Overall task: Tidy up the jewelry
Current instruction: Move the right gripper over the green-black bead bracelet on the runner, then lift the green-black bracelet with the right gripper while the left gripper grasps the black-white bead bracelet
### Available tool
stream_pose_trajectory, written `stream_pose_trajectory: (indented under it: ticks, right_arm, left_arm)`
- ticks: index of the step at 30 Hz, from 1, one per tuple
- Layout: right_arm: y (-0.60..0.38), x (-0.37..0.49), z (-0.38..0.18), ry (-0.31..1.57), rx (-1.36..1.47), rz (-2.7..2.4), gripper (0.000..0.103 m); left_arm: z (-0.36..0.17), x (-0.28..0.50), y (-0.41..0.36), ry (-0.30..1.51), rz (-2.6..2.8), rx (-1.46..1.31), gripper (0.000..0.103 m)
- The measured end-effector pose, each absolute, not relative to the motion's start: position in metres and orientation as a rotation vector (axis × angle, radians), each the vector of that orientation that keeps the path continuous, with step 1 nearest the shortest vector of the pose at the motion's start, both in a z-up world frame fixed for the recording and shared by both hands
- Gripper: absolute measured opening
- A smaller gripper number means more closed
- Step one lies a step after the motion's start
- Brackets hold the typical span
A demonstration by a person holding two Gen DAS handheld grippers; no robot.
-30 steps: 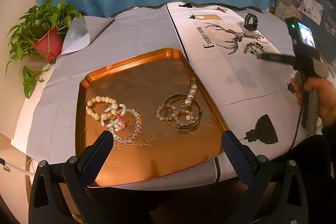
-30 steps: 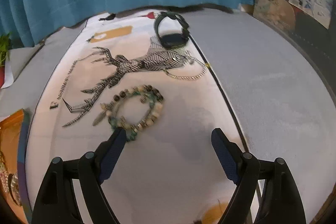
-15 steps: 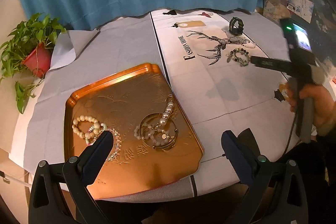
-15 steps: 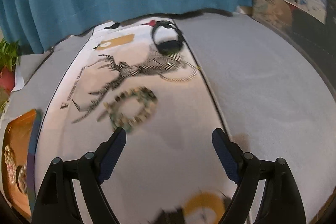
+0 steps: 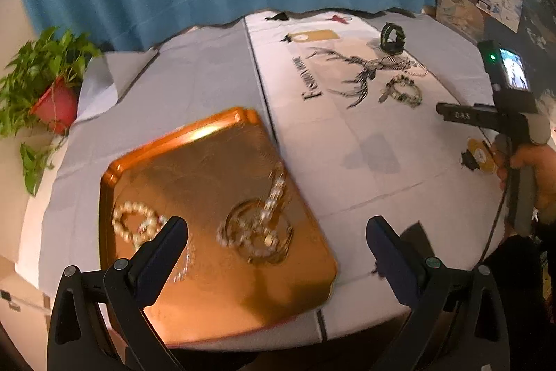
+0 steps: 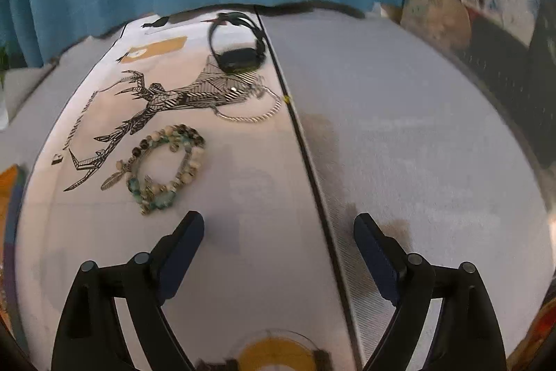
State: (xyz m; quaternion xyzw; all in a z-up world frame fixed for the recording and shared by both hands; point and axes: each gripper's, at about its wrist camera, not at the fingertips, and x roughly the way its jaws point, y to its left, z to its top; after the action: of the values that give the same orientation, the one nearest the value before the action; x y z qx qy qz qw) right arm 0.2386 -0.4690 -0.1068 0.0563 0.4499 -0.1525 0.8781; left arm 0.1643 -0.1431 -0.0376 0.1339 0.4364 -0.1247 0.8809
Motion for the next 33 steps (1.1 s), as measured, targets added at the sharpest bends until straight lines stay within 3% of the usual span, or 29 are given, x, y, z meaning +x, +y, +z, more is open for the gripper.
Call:
stream_pose_trajectory:
  ticks: [5,7,9,12,22,25,29,33]
  right_arm:
    - [-0.455,0.239,-0.094,0.852,0.151,-0.172,0.086]
    - [-0.446,0.250,-0.096,0.858,0.137,-0.132,0.073]
    - [-0.443,0.260,-0.101,0.875,0.143,-0.109,0.038]
    - [-0.439,0.268,-0.103,0.868,0.140,-0.082,0.028]
    - [-0.431,0.271,-0.095,0.851,0.136,-0.028,0.026]
    - [-0.427,0.279,-0.100,0.879,0.099,-0.016,0.012]
    - [-0.421,0.277,-0.099,0.869,0.056,-0.022,0.003]
    - [-0.422,0.266,-0.083,0.831,0.065,0.007,0.003]
  left_arm:
    - [-0.024,0.189,-0.165,0.864,-0.288,0.286,0.102]
    - [-0.020,0.199,-0.173,0.845,-0.285,0.293,0.102]
    - [-0.017,0.208,-0.180,0.826,-0.281,0.304,0.102]
    - [-0.014,0.221,-0.190,0.810,-0.287,0.313,0.102]
    - [-0.023,0.241,-0.210,0.815,-0.317,0.321,0.102]
    - [-0.027,0.241,-0.211,0.821,-0.324,0.321,0.102]
    - [-0.030,0.244,-0.209,0.832,-0.320,0.321,0.102]
    - [-0.031,0.248,-0.208,0.840,-0.318,0.311,0.102]
